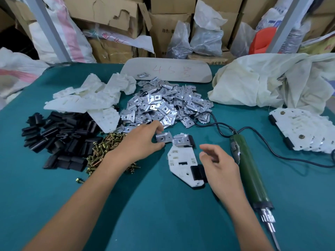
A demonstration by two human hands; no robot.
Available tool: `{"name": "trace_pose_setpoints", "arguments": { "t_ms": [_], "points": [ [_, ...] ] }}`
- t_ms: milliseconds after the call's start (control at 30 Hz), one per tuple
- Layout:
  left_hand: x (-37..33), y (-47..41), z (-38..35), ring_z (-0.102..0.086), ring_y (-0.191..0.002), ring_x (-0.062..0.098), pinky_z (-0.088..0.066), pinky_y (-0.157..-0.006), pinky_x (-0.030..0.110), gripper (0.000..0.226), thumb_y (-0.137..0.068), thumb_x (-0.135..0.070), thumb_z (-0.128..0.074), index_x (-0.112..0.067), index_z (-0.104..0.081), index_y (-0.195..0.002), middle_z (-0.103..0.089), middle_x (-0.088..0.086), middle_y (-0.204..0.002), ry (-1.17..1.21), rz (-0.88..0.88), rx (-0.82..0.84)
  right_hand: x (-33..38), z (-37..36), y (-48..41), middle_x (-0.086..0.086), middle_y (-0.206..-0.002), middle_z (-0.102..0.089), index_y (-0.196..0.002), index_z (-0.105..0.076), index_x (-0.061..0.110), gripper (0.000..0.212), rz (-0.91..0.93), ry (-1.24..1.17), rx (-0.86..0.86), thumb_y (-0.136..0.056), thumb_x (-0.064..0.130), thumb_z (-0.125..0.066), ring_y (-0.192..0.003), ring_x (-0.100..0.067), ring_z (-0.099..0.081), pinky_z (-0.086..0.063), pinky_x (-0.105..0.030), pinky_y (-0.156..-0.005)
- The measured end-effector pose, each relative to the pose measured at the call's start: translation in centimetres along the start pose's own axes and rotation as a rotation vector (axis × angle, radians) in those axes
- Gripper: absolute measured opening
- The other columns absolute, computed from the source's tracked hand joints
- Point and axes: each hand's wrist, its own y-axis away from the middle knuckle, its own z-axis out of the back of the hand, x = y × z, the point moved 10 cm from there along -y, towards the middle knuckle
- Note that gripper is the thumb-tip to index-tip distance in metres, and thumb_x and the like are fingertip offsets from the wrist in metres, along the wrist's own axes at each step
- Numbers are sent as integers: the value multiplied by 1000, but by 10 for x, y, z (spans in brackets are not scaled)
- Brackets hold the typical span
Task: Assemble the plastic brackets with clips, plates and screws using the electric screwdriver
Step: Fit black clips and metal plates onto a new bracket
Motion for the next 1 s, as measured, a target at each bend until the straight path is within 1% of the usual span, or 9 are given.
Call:
{"name": "trace_pose_setpoints", "arguments": {
  "t_ms": [133, 200, 267, 367, 500, 700, 800, 900, 1000],
  "points": [
    [5, 20, 22, -57, -100, 4, -51, -84, 35, 48, -80, -47, -72, -40, -45, -118, -60, -22, -111, 70, 41, -58, -7, 9, 18, 28, -94, -69, -102, -67, 42, 17, 5, 70, 36, -100, 28, -57, -76, -2, -69, -51, -26, -76],
    [-6, 40, 31, -55, -96, -5, -47, -79, 26, 50, -74, -56, -70, -48, -42, -115, -61, -28, -106, 172, 22, -69, -7, 9, 23, 25, -86, -69, -96, -66, 42, 23, 18, 105, 52, -103, 24, -54, -62, -7, -70, -52, -30, -69],
    [-30, 60, 25, -54, -98, -10, -44, -79, 20, 53, -69, -62, -67, -53, -40, -114, -63, -30, -105, 239, -30, -14, -6, 8, 24, 21, -81, -70, -94, -66, 41, 27, 30, 128, 57, -104, 21, -52, -57, -8, -69, -55, -35, -69],
    [-62, 76, 5, -54, -103, -5, -47, -92, 29, 54, -74, -56, -70, -49, -40, -118, -62, -26, -111, 235, -99, 49, -7, 8, 22, 19, -78, -70, -94, -68, 38, 26, 24, 131, 43, -103, 19, -52, -53, -9, -68, -57, -40, -70],
    [-76, 76, -8, -53, -105, 0, -45, -96, 33, 55, -81, -48, -73, -42, -41, -126, -61, -22, -116, 211, -136, 23, -11, 6, 21, 15, -76, -71, -95, -71, 37, 28, -3, 95, 66, -102, 17, -53, -57, -8, -69, -60, -44, -73],
    [-81, 75, -14, -50, -101, -1, -45, -93, 31, 54, -81, -45, -72, -46, -41, -126, -64, -23, -117, 213, -160, 6, -18, 3, 20, 7, -71, -71, -94, -74, 38, 29, -50, 9, 103, -102, 18, -55, -56, -10, -70, -52, -26, -63],
    [-79, 76, -15, -53, -100, -2, -46, -91, 29, 55, -79, -47, -73, -48, -41, -124, -65, -24, -115, 240, -151, 10, -20, -1, 20, 12, -78, -74, -94, -75, 35, 27, -69, -58, 127, -100, 16, -57, -59, -14, -73, -53, -27, -66],
    [-75, 77, -16, -53, -105, -3, -47, -90, 27, 55, -78, -49, -74, -49, -42, -123, -65, -27, -114, 249, -142, -3, -23, -8, 20, 8, -86, -77, -94, -78, 30, 15, -108, -152, 154, -93, 18, -70, -67, -17, -74, -60, -36, -74],
    [-68, 78, -19, -49, -114, -7, -41, -90, 19, 55, -77, -53, -77, -50, -45, -121, -63, -34, -114, 298, -132, -14, -24, -11, 20, -1, -88, -78, -92, -78, 30, 16, -132, -259, 178, -86, 15, -80, -70, -18, -73, -59, -29, -67]
  ]
}}
